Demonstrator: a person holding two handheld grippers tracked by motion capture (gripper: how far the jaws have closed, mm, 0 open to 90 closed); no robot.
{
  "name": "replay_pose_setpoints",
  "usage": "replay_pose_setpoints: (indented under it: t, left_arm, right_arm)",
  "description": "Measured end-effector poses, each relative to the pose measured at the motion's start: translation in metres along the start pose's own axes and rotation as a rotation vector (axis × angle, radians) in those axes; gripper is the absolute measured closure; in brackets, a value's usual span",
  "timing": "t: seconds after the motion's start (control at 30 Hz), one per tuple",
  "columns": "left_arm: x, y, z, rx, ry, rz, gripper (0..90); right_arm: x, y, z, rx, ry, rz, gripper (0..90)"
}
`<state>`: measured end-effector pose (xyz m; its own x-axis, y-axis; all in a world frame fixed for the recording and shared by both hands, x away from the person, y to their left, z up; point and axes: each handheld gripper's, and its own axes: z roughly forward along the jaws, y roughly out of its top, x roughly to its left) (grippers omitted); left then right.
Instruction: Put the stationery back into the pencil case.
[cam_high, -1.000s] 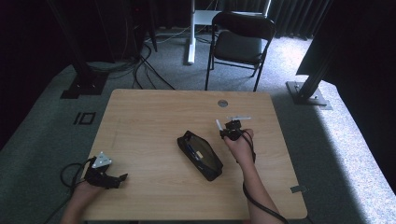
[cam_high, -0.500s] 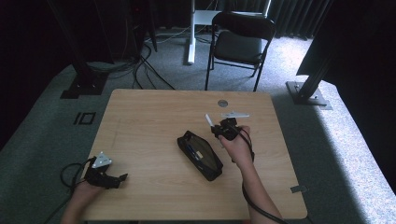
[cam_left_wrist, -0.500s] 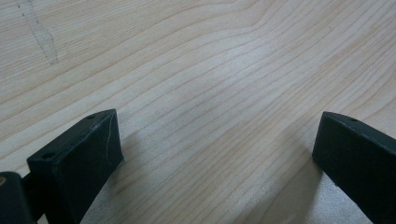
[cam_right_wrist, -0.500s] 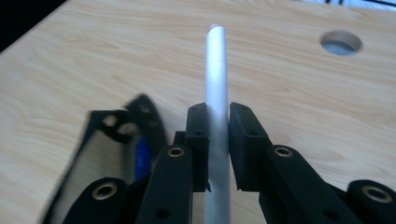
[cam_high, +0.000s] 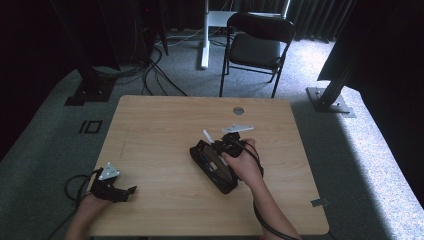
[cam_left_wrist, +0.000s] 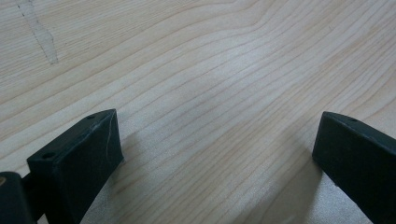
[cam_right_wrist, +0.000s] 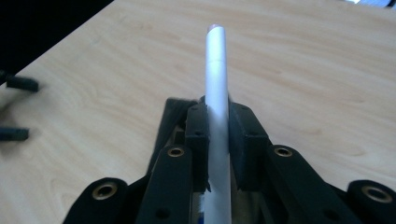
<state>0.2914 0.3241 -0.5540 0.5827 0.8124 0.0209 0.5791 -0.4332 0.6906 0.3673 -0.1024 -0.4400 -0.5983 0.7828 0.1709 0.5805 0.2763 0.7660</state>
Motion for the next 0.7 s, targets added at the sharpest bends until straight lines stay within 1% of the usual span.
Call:
replay_pose_setpoints:
  t: [0.07,0.2,0.23,0.3,0.33,0.43,0.5,0.67,0.7]
  left_arm:
    - [0.0,0.0,0.0,0.0,0.0,0.0,1.6]
    - [0.0,0.0,0.0,0.0,0.001,0.002,1.6]
    - [0.0,0.0,0.0,0.0,0.0,0.0,1.6]
    - [0.0,0.0,0.0,0.0,0.0,-0.002,1.6]
    - [0.0,0.0,0.0,0.0,-0.001,-0.002,1.6]
    - [0.0,0.0,0.0,0.0,0.0,-0.002,1.6]
    - [0.0,0.0,0.0,0.0,0.0,0.0,1.6]
    - [0.0,0.0,0.0,0.0,0.0,-0.001,1.6]
    - [0.0,0.0,0.0,0.0,0.0,-0.001,1.6]
  right_arm:
    - [0.003,-0.002,0.002,0.013,0.011,-0.012,78.5]
    - [0.007,-0.005,0.006,0.03,0.015,-0.03,78.5]
    - [0.008,-0.008,0.009,0.043,0.018,-0.041,78.5]
    - [0.01,-0.01,0.012,0.048,0.022,-0.044,78.5]
    - [0.011,-0.012,0.013,0.061,0.022,-0.052,78.5]
    - [0.011,-0.015,0.017,0.075,0.019,-0.053,78.5]
    - [0.01,-0.021,0.02,0.094,0.013,-0.048,78.5]
    - [0.011,-0.026,0.023,0.128,0.005,-0.063,78.4]
    - [0.011,-0.026,0.023,0.128,0.005,-0.063,78.4]
